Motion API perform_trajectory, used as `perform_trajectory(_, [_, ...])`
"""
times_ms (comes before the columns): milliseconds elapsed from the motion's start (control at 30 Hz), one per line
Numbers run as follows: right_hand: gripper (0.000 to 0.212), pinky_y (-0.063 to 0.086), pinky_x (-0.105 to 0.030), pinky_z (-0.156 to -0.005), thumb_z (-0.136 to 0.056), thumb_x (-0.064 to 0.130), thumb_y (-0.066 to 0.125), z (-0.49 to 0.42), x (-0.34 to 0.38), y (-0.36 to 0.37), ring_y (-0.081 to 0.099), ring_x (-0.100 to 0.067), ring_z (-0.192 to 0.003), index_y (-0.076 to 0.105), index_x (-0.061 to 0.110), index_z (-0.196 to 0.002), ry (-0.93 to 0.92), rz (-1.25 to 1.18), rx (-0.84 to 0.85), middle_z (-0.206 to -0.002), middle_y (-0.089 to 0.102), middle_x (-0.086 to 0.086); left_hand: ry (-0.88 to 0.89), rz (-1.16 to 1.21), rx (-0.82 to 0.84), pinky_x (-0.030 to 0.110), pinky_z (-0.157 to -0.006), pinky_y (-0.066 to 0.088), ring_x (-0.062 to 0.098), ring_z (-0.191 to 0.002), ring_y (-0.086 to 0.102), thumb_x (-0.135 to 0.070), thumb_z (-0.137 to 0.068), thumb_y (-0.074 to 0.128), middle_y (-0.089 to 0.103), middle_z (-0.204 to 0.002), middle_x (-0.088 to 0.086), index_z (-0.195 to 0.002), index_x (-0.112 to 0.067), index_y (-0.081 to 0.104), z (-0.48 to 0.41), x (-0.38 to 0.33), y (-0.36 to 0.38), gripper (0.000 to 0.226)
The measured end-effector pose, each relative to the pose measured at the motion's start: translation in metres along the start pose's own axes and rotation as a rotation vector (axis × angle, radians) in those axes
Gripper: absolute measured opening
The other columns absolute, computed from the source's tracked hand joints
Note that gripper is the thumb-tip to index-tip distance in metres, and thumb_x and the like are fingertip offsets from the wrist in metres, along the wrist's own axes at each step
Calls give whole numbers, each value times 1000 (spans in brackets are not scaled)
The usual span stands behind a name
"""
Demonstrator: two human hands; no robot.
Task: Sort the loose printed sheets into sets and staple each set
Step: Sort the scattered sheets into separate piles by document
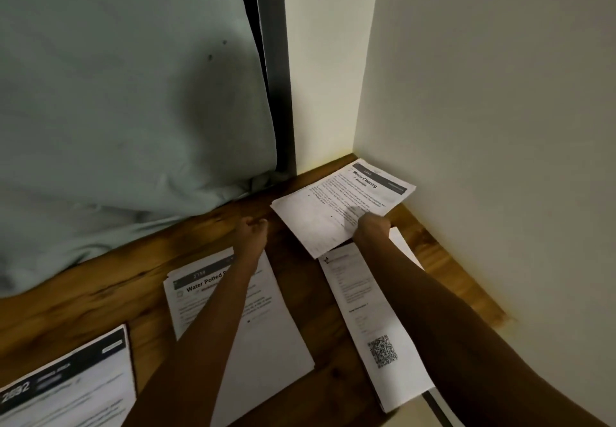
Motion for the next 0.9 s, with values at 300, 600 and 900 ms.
perform_trajectory(300, [43,45,-36,-98,-89,30,58,8,13,19,52,-27,-117,48,10,-126,-185,383,-48,-123,54,-10,42,-166,32,32,-81,46,29,-110,56,-26,-95,53,56,-125,11,-133,-11,44,20,30,-12,41])
perform_trajectory(600, [38,52,-32,-88,-93,12,51,-5,6,35,55,-23,-99,45,1,-129,-47,-41,-13,-99,56,-8,124,-253,93,31,-81,47,25,-107,55,-26,-95,53,55,-122,11,-123,-7,48,33,39,-19,34])
perform_trajectory(900, [46,48,-42,-97,-90,3,55,77,6,28,49,-31,-123,39,5,-133,-403,-101,-113,-133,49,-13,160,-254,123,26,-81,44,23,-114,54,-28,-96,52,54,-128,9,-127,-12,49,62,35,-42,36])
Point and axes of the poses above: each hand's wrist, its own z-axis away from the middle knuckle, its own y-axis out of the palm, x = y × z, the point moved 8 cm from there along -z, towards the middle knuckle
